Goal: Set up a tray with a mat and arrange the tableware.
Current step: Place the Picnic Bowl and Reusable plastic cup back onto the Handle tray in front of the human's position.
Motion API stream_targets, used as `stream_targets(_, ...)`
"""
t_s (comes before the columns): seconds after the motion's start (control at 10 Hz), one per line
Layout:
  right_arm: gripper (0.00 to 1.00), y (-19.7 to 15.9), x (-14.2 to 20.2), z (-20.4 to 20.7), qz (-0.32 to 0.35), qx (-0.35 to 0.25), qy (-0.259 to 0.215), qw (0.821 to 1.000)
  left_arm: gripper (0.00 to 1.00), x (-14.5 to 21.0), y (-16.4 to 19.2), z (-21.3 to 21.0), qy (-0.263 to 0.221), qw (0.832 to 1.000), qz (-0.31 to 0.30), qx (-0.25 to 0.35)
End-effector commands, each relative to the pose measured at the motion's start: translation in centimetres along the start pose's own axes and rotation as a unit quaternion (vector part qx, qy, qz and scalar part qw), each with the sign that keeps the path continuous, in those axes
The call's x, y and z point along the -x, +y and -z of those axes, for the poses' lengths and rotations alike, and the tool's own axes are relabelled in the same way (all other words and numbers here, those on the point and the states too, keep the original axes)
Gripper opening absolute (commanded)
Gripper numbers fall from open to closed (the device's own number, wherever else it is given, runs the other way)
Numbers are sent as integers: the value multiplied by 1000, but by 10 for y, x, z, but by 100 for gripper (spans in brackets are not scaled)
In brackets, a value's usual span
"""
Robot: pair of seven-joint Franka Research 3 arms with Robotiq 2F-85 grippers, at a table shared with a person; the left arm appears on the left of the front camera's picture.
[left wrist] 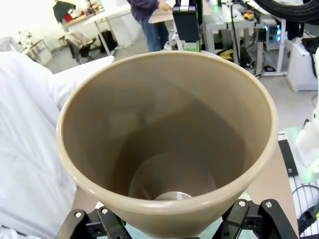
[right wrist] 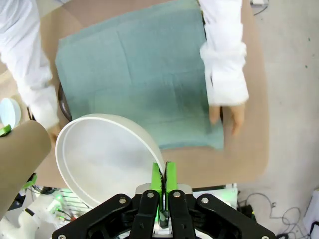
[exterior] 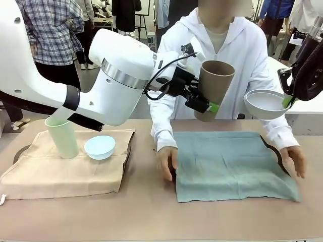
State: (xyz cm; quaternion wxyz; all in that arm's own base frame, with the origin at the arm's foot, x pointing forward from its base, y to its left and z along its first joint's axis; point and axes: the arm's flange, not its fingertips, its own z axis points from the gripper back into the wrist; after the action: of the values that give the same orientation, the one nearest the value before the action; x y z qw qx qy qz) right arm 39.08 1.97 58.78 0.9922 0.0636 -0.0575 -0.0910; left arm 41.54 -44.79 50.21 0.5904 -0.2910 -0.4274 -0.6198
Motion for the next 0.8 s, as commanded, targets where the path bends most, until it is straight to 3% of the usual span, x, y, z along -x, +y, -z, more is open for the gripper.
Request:
stream_targets(0.0, 0, -2, -1, 2, -5, -3, -2, 1000, 30, -1, 2, -1, -5, 1000, 8, 6)
stream_targets(0.7, 0, -2, -1, 2, -5, -3, -2, 1000, 30, -1, 2, -1, -5, 1000, 8, 6)
